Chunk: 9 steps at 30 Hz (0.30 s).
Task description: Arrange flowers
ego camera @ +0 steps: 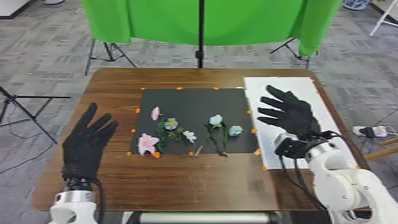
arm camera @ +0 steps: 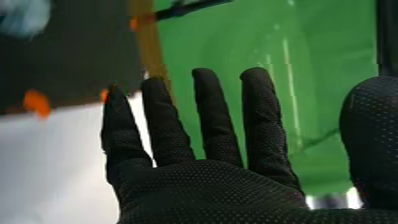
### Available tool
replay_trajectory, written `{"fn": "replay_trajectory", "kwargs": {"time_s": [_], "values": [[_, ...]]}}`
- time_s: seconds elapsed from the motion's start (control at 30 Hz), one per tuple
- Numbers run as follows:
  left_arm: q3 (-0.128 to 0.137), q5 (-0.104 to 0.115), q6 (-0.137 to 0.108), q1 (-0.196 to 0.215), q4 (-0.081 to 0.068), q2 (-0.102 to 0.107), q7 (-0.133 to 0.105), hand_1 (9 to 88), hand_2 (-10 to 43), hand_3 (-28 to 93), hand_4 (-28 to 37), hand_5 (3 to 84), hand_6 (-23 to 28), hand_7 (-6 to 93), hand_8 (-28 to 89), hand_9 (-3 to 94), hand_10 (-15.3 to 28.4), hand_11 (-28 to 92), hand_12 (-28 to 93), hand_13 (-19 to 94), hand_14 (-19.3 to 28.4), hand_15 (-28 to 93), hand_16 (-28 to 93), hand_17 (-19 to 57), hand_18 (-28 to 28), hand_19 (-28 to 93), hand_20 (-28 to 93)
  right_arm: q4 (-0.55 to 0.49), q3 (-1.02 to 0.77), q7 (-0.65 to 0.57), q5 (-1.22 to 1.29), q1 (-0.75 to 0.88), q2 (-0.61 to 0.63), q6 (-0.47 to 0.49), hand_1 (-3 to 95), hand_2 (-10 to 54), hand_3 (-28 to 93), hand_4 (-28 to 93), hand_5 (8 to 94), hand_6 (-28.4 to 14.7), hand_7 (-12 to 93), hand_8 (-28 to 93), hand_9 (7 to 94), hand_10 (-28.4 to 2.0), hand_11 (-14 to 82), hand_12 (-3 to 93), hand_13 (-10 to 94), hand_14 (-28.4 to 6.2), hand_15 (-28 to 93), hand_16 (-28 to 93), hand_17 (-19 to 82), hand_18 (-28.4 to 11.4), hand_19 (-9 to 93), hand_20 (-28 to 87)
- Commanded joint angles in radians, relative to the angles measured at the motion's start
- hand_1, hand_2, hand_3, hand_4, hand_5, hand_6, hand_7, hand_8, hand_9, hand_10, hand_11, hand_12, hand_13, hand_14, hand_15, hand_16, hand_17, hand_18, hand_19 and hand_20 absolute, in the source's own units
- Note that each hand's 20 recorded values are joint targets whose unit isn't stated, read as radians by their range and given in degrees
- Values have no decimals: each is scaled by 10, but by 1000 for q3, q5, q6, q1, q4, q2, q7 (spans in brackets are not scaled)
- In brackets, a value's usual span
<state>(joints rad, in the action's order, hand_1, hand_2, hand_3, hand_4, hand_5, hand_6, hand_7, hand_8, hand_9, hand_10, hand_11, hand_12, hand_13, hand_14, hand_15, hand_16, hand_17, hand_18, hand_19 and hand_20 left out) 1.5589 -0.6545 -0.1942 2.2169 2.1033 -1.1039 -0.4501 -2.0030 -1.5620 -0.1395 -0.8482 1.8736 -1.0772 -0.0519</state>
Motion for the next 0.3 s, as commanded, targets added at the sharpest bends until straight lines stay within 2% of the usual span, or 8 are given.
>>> {"fn": "replay_trajectory", "kwargs": {"time_s": [0.03, 0.23, 0.27, 0.3], "values": [[-23, 11, 15, 11, -16, 19, -10, 227, 96, 742, -269, 333, 37, 106, -96, 334, 171, 223, 129, 214, 231, 449, -37, -109, 203, 421, 215, -5, -8, 38, 45, 17, -15, -6, 161, 34, 768, -283, 430, 49, 108, -123, 440, -113, 52, 120, 330, -196, 87, 221, 42, -235, 395, 184], [-17, 11, 15, 23, -14, 20, -9, 229, 96, 742, -267, 336, 38, 105, -96, 336, 174, 227, 127, 219, 235, 464, -41, -108, 210, 436, 229, -1, -15, 22, 22, 13, -9, 7, 160, 34, 771, -283, 431, 52, 113, -126, 448, -115, 54, 124, 342, -196, 95, 236, 37, -235, 411, 198], [-12, 5, 20, 22, -14, 14, 4, 229, 96, 743, -267, 336, 39, 105, -96, 336, 174, 227, 127, 219, 236, 465, -42, -108, 210, 436, 230, 0, -15, 22, 17, 10, -7, 9, 161, 34, 770, -283, 431, 52, 114, -126, 448, -114, 54, 125, 342, -196, 95, 237, 37, -235, 411, 199], [-12, 7, 17, 24, -13, 17, 0, 230, 95, 743, -267, 336, 39, 105, -96, 336, 174, 227, 127, 220, 236, 466, -43, -108, 211, 436, 231, 1, -12, 19, 14, 6, -4, 9, 160, 34, 772, -283, 431, 52, 114, -126, 448, -114, 54, 125, 343, -195, 97, 238, 37, -234, 411, 200]]}}
